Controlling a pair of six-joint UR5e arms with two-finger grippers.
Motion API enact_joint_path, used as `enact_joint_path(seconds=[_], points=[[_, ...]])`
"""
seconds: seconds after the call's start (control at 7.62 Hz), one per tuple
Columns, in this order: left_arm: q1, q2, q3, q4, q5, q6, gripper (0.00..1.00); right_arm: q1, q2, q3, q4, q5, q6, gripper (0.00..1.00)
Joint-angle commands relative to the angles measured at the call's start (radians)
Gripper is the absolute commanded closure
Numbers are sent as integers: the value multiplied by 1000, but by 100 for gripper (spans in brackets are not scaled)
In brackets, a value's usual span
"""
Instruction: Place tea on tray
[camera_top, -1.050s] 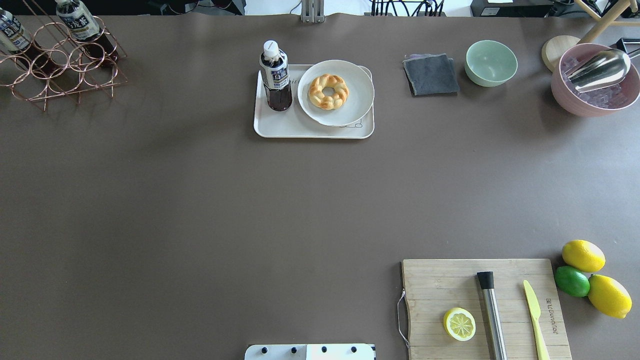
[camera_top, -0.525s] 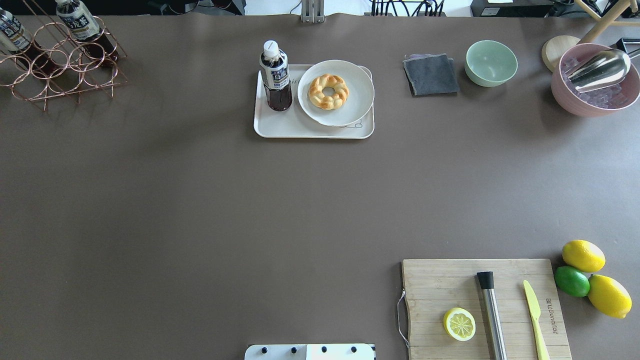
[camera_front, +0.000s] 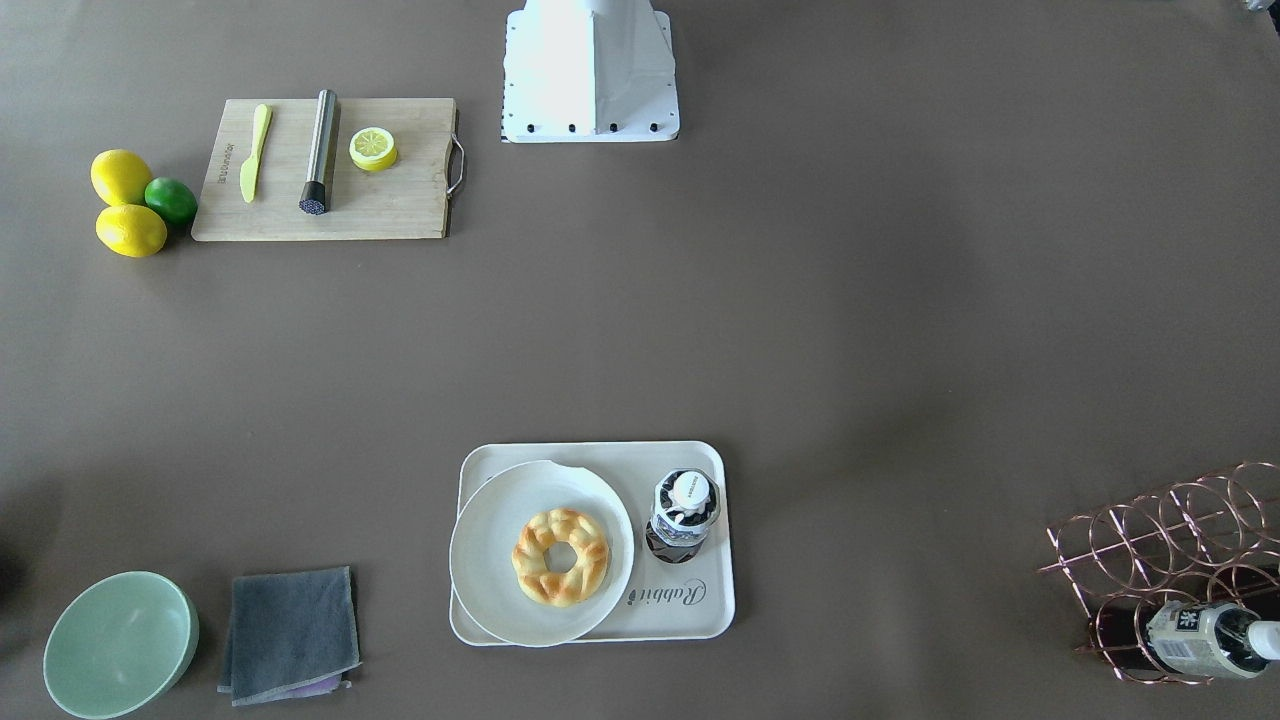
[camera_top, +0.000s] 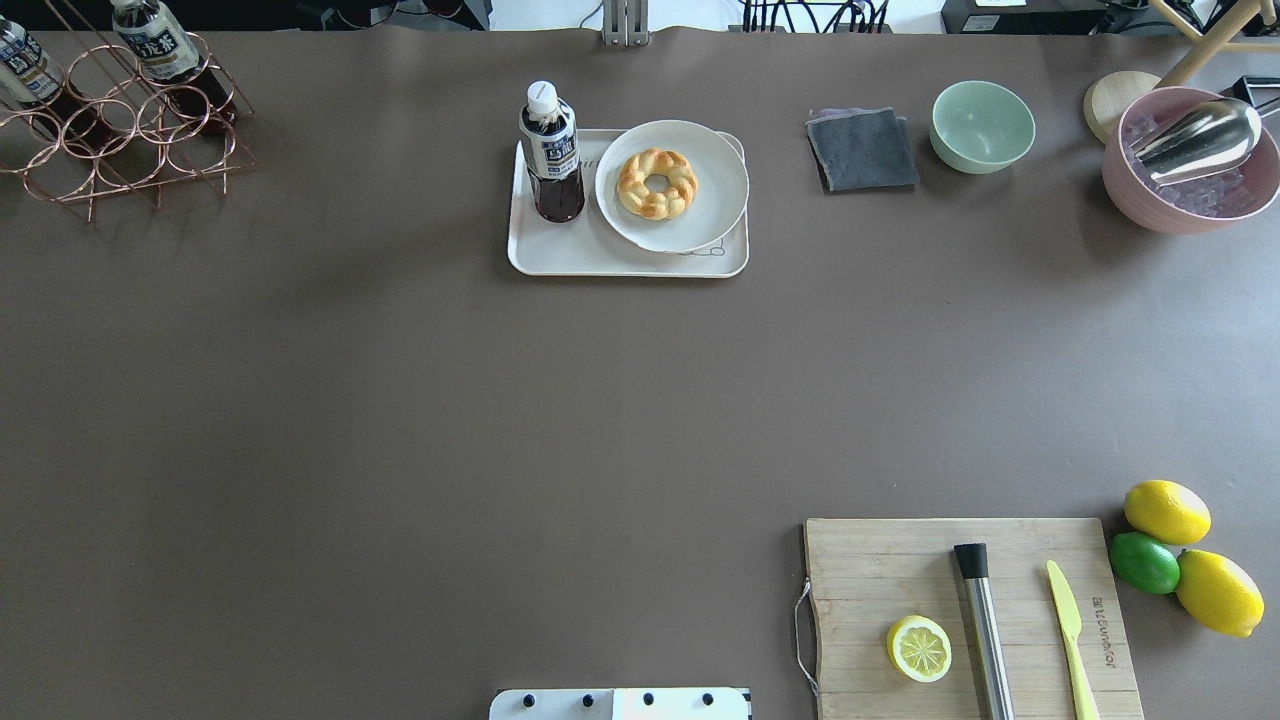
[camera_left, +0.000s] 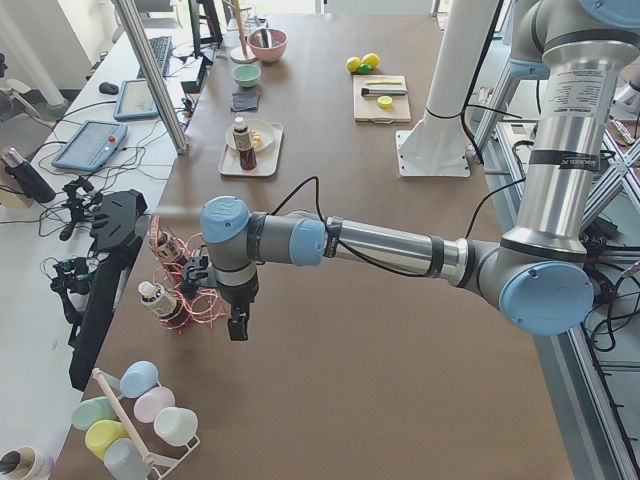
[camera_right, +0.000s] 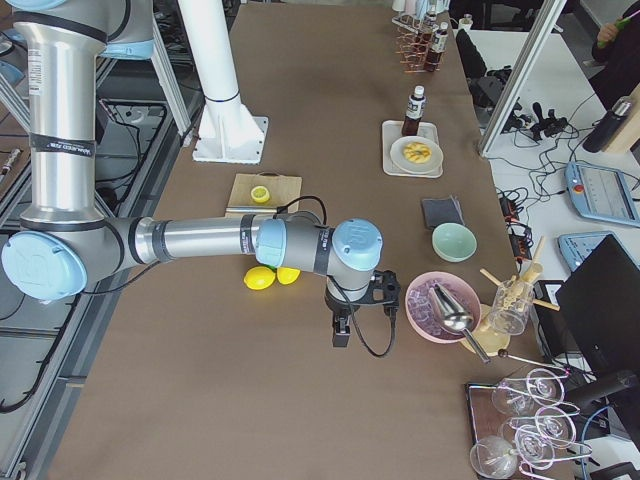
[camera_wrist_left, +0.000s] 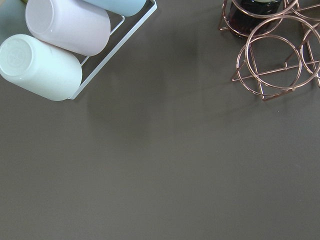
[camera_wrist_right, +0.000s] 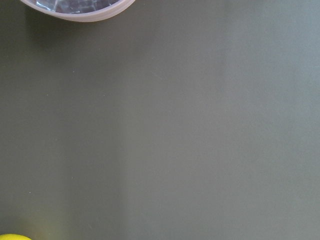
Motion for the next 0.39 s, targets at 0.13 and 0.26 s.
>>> enact_joint_path(seconds=[0.13,0.26], points=[[0,-2,2,0,0,0,2,4,2,3,0,-2,-6,0],[0,-3,4,0,0,0,2,5,4,3,0,-2,-6,0]])
